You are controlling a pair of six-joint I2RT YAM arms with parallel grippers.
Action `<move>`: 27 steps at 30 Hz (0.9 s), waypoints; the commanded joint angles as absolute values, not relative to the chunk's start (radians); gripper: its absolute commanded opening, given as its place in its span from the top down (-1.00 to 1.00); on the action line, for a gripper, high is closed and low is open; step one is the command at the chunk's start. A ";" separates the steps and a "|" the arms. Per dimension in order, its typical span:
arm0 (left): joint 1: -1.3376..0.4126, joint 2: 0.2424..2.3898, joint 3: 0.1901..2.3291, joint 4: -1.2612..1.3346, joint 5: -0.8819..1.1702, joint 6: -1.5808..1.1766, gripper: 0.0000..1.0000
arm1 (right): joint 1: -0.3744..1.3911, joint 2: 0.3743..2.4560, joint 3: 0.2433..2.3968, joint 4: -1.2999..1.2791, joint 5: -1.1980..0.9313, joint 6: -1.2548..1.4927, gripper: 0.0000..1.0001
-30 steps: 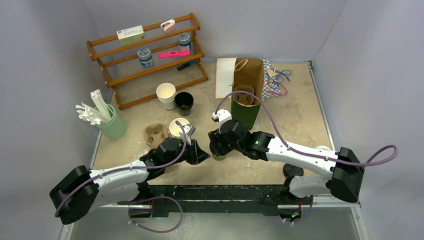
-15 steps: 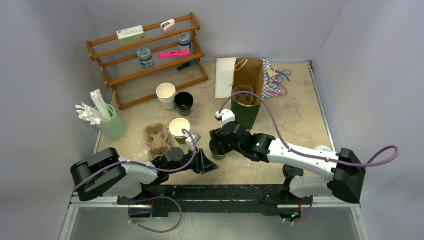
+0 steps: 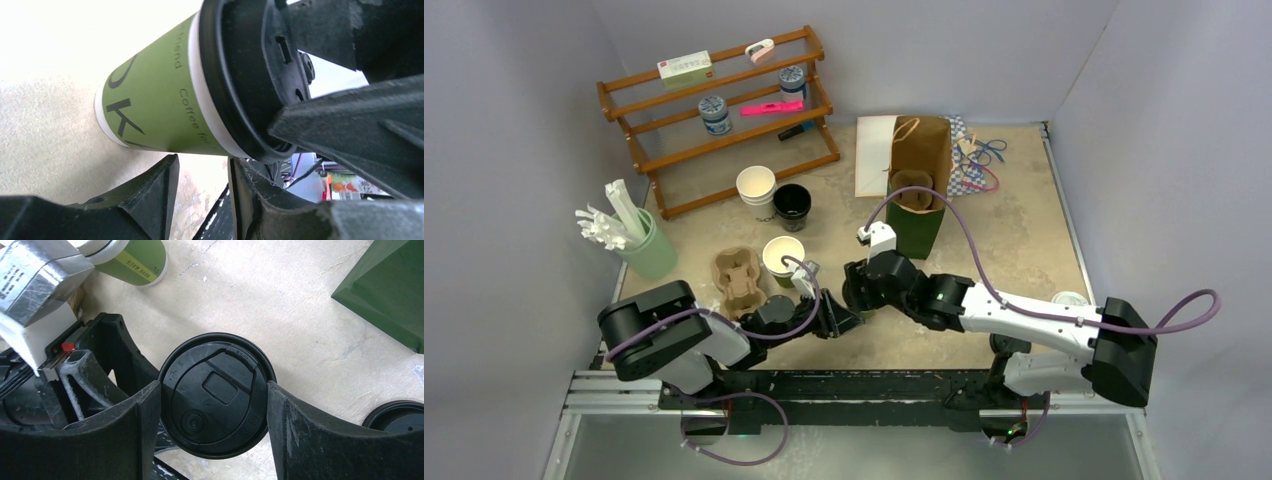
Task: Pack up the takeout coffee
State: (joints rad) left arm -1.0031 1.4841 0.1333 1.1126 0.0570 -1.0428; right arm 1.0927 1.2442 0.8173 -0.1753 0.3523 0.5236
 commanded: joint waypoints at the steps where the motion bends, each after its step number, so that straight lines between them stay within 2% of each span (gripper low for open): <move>1: -1.004 1.523 0.140 1.225 -0.010 -1.091 0.15 | 1.128 1.306 0.740 -0.348 0.335 0.598 -0.04; 16: -0.995 1.577 0.144 1.231 -0.075 -1.115 0.23 | 1.224 1.332 0.670 -0.341 0.419 0.755 -0.03; 27: -0.985 1.526 0.162 1.139 -0.093 -1.093 0.24 | 1.316 1.374 0.628 -0.335 0.469 0.884 -0.01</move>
